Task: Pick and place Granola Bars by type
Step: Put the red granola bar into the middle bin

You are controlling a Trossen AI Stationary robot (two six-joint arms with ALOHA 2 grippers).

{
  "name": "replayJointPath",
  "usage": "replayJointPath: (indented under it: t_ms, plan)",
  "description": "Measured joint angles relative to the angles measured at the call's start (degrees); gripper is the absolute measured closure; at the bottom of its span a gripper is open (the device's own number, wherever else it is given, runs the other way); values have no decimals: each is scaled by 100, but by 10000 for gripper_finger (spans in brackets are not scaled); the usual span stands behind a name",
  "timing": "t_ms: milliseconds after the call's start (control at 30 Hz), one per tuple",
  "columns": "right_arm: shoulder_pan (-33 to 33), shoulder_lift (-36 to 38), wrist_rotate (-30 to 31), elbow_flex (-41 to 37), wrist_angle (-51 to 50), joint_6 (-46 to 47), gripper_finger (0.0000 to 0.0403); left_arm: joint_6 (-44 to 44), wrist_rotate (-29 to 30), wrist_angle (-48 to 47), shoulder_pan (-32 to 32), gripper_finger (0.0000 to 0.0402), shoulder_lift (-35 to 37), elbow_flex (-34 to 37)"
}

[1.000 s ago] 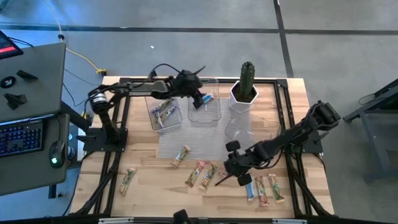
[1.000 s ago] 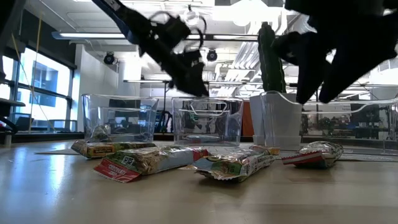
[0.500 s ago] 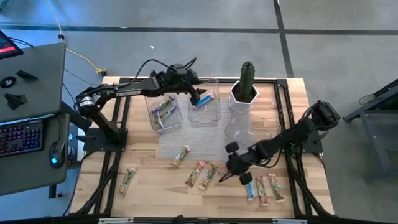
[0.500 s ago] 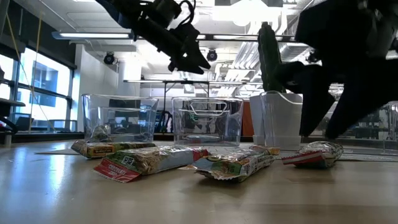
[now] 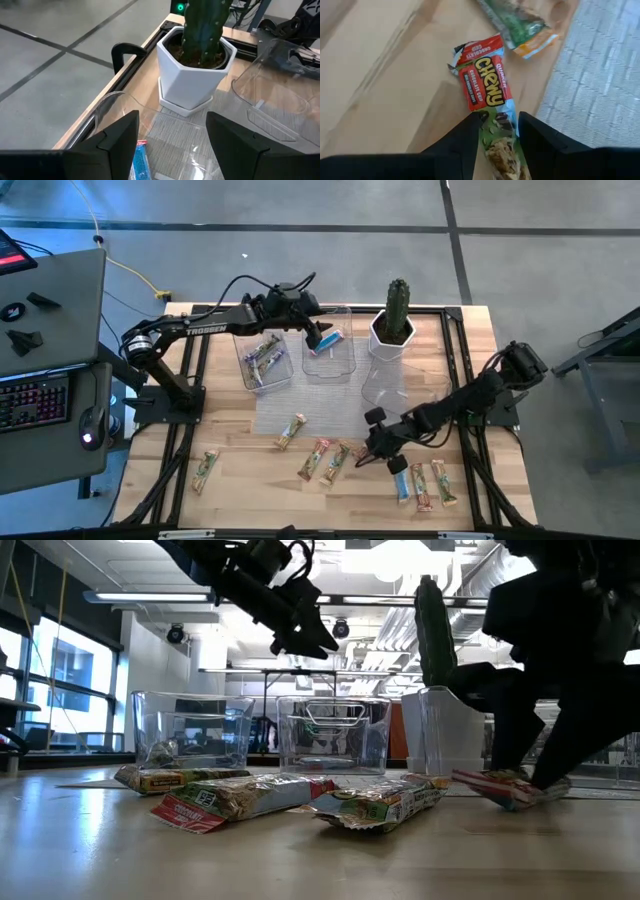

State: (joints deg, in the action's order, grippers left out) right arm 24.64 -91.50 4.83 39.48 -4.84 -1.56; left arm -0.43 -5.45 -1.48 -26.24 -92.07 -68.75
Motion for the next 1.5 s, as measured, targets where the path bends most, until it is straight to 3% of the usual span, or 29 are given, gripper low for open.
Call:
replayJointPath:
  t_ms: [233, 533, 800, 933, 1100, 1233, 1300, 1500]
  plan:
    - [13, -2, 57, 0, -18, 288, 292, 0, 2, -6, 0, 174, 0, 0]
    - [-30, -2, 40, 0, 64, 957, 391, -12, -15, -14, 0, 174, 0, 0]
    - [-26, -11, 145, 401, 321, 1201, 396, -187, -681, 127, 3, 174, 455, 10]
    - [-130, -11, 833, 1057, 328, 927, 396, -184, -703, 134, 2, 174, 1031, 9]
    - [-641, -11, 2267, 1964, 213, -865, 392, -153, -744, 141, 2, 174, 1735, 2]
    - [-1548, -9, 3050, 2537, 285, -1945, 400, -180, -1013, 25, 2, 174, 2121, 2]
    - [-2124, -9, 2928, 2726, 364, -2020, 400, -283, -1094, -95, 2, 174, 2255, 2]
    - [-3814, -52, 1034, 2425, 964, -979, 393, -459, -1176, -832, 2, 174, 2409, 2]
